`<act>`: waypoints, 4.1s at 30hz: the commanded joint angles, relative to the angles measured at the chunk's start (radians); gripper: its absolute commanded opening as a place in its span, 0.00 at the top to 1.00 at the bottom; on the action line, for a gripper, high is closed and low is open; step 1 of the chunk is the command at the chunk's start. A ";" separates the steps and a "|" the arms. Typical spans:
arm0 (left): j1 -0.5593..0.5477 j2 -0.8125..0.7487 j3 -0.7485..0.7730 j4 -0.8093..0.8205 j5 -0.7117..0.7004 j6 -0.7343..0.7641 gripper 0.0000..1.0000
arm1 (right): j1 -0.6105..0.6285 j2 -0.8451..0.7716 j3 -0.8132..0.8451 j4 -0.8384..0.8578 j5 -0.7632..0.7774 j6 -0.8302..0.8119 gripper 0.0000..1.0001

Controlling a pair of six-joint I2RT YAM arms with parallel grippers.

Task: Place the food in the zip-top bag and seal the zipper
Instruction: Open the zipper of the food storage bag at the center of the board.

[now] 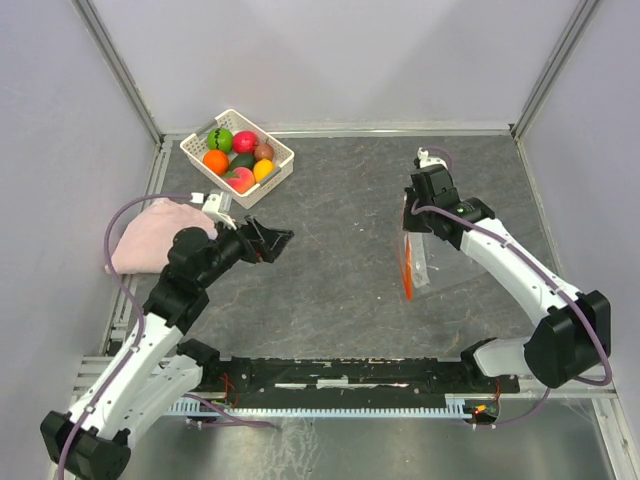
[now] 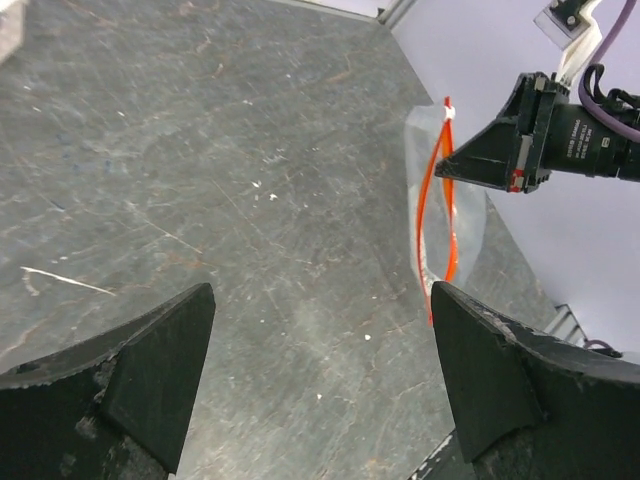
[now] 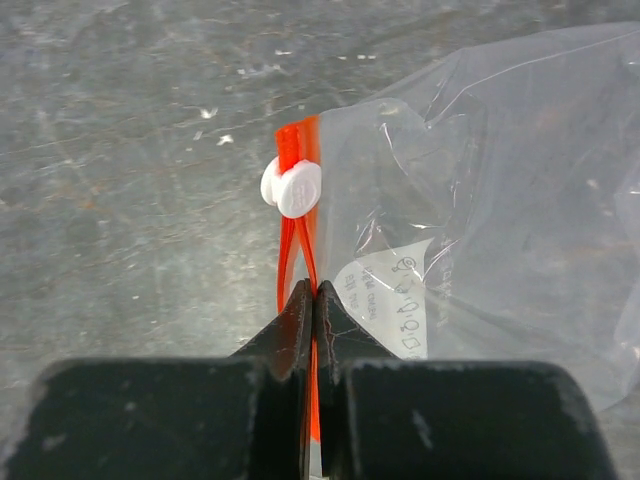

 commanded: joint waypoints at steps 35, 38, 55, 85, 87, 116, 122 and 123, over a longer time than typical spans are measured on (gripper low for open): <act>-0.439 0.700 0.006 0.729 -0.281 -0.100 0.30 | 0.153 0.059 0.067 0.211 -0.302 0.164 0.98; -0.444 0.735 0.012 0.730 -0.302 -0.092 0.36 | 0.154 0.058 0.063 0.210 -0.303 0.169 0.98; -0.475 0.854 0.026 0.800 -0.331 -0.100 0.79 | 0.168 0.097 0.052 0.223 -0.275 0.153 0.96; -0.475 0.605 0.162 0.270 -0.514 -0.468 0.97 | 0.441 -0.022 0.039 0.165 0.168 -0.002 0.47; -0.475 0.600 0.174 0.229 -0.531 -0.486 0.97 | 0.463 -0.011 0.044 0.162 0.184 -0.015 0.47; -0.475 0.571 0.215 0.121 -0.456 -0.436 0.97 | 0.526 0.039 0.040 0.238 0.505 -0.226 0.62; -0.475 0.569 0.227 0.101 -0.449 -0.423 0.97 | 0.526 0.069 0.070 0.237 0.449 -0.260 0.59; -0.475 0.568 0.229 0.097 -0.449 -0.420 0.97 | 0.526 0.072 0.072 0.237 0.439 -0.267 0.59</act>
